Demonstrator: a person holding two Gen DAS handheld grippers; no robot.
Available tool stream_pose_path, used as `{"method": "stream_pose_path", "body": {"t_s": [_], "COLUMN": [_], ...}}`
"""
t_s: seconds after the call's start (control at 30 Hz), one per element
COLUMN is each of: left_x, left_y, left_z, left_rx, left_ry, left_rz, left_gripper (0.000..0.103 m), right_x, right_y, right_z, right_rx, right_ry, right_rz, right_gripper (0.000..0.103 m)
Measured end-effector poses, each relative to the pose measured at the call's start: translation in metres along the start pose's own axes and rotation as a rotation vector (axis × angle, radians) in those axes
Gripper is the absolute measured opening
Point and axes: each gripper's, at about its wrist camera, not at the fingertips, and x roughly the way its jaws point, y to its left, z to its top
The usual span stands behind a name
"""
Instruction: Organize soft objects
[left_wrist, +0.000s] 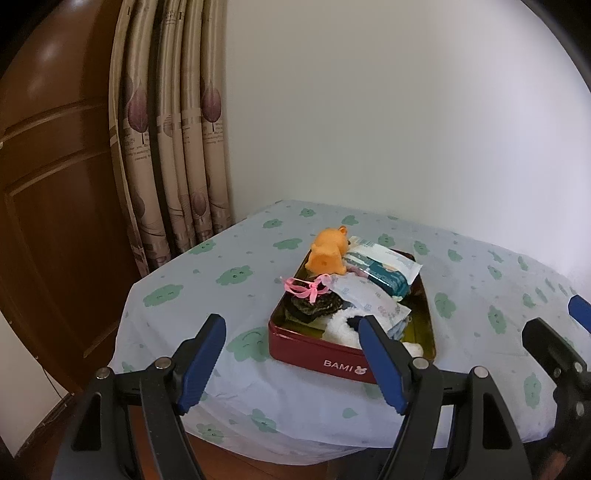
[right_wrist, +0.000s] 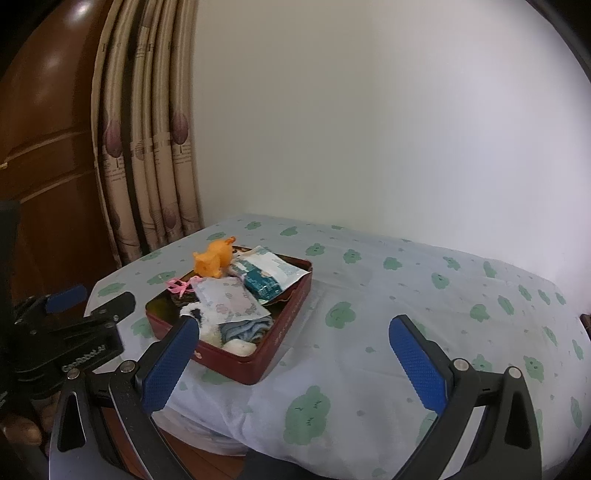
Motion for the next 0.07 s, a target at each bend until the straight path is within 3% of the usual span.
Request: {"method": "stream_pose_path", "body": {"t_s": [0.07], "left_x": [0.0025], "left_y": [-0.0046], "left_z": [-0.0002], "left_rx": [0.031], "left_ry": [0.014], "left_rz": [0.023], "left_gripper": [0.077], "right_x": [-0.0055], "right_y": [-0.005], "right_z": [-0.0029], "right_rx": [0.008], "right_ry": [0.0], "right_rz": [-0.018], "right_gripper": [0.102]}}
